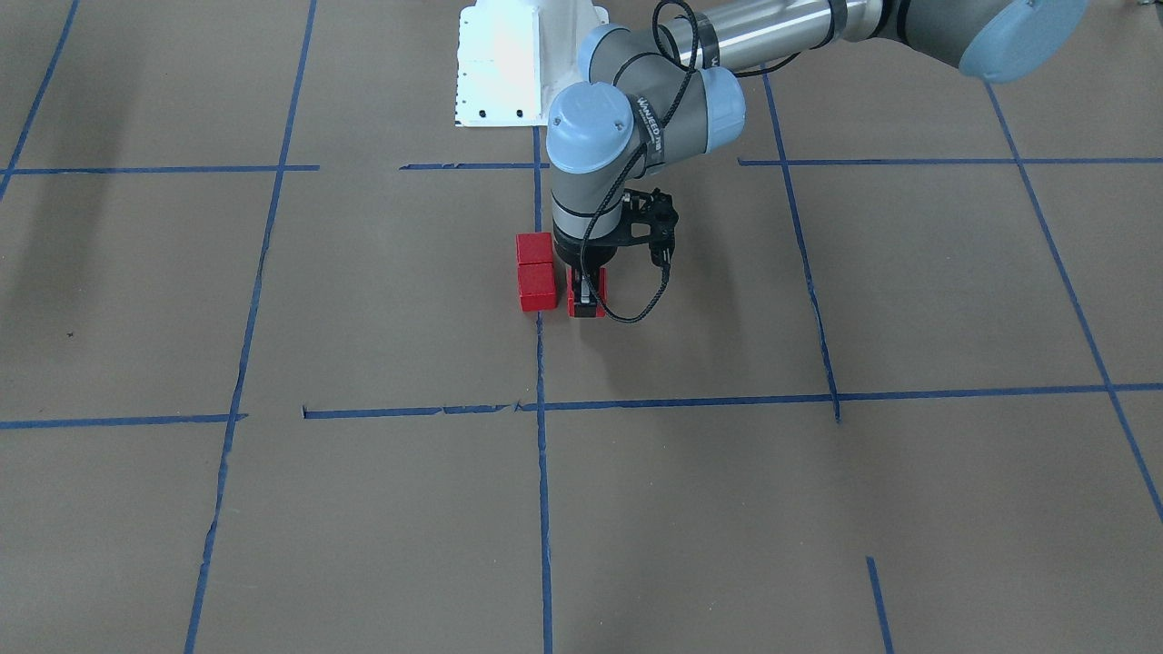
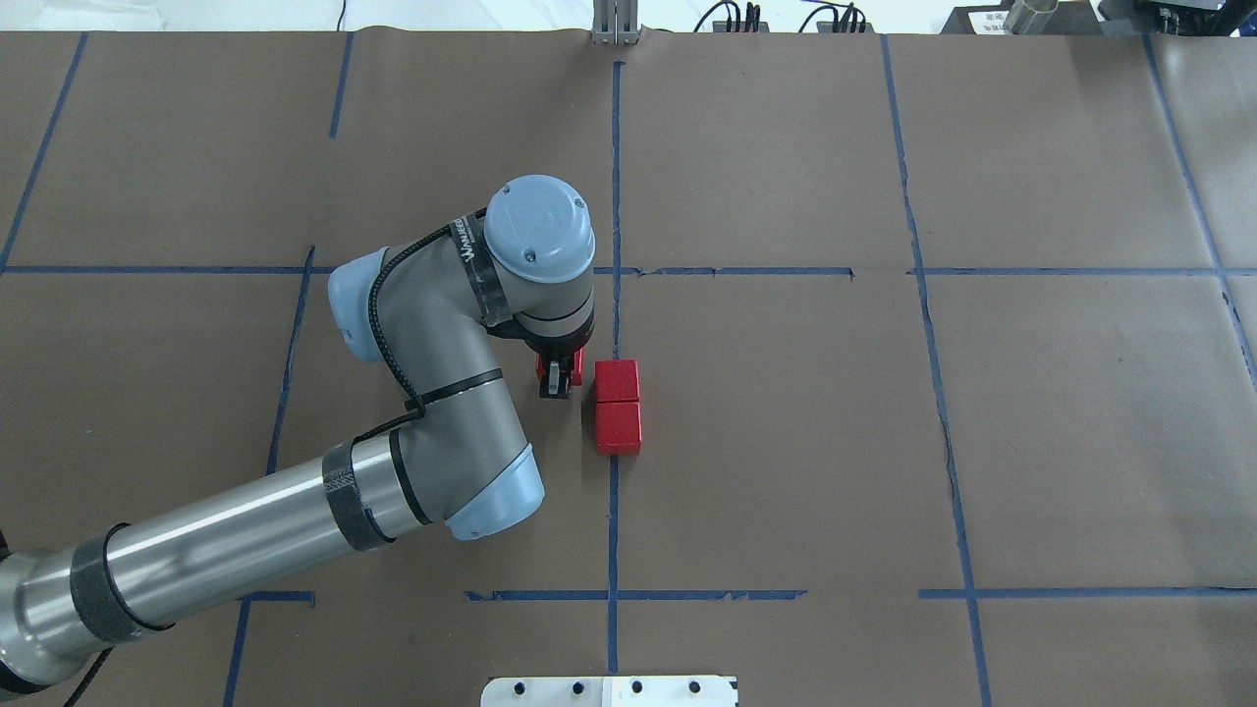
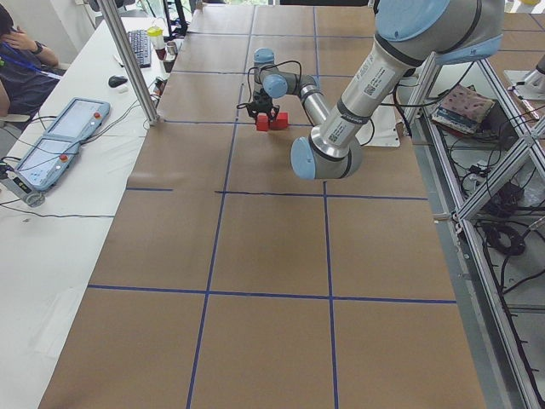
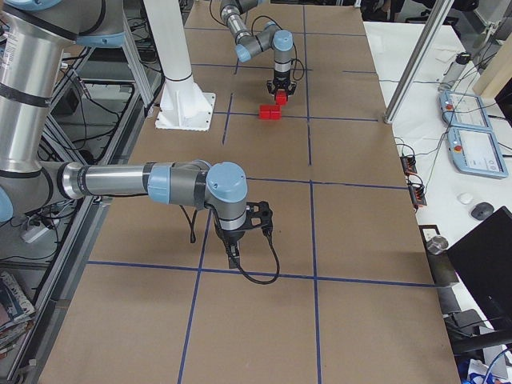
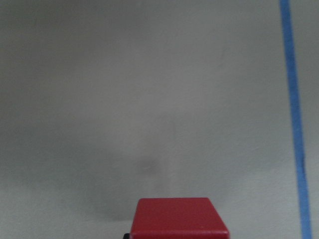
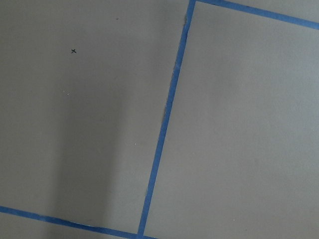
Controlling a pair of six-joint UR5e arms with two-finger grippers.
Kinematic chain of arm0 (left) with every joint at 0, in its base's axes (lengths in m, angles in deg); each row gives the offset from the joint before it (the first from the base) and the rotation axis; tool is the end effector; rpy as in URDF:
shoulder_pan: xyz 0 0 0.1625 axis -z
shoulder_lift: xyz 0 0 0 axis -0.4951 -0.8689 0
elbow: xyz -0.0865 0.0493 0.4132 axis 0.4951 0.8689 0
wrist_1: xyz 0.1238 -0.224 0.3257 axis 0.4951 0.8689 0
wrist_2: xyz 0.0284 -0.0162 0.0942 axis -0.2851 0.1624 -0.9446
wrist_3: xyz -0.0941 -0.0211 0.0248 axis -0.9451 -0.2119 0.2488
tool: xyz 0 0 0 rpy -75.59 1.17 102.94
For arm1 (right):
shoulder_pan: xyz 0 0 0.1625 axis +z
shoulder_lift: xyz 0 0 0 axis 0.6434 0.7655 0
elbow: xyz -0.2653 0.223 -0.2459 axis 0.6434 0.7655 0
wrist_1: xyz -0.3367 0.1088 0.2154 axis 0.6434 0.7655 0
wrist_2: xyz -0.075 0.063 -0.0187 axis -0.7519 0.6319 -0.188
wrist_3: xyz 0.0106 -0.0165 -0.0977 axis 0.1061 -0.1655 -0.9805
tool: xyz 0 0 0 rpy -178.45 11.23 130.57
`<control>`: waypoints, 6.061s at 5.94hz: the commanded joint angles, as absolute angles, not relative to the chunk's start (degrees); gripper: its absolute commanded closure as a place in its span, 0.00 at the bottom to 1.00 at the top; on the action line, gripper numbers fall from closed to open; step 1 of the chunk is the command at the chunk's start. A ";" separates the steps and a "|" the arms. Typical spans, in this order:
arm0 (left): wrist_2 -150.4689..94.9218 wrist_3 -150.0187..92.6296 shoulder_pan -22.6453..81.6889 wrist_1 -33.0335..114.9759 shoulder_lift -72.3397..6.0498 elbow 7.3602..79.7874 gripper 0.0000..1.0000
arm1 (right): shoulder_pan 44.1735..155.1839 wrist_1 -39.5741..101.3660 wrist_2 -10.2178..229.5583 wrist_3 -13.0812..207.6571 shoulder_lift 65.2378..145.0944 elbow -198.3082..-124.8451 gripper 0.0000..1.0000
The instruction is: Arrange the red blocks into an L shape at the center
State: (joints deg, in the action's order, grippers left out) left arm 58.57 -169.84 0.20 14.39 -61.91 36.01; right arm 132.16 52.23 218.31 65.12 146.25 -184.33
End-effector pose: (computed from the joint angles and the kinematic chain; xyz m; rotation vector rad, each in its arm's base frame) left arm 0.5971 -0.4615 0.1886 -0.5571 0.6508 -1.4667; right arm 0.0794 -0.3318 0.6071 0.0578 -0.7280 -0.2048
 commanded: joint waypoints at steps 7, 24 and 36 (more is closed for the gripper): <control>58.54 -172.52 -1.73 15.57 -61.80 34.08 0.71 | 132.16 52.24 218.22 65.14 146.36 -184.25 0.00; 59.06 -169.09 -1.11 18.48 -61.71 33.46 0.00 | 132.16 52.24 217.96 65.14 146.28 -184.25 0.00; 75.15 -52.55 26.26 9.33 -23.09 68.53 0.00 | 132.24 52.41 218.83 67.25 146.36 -183.98 0.00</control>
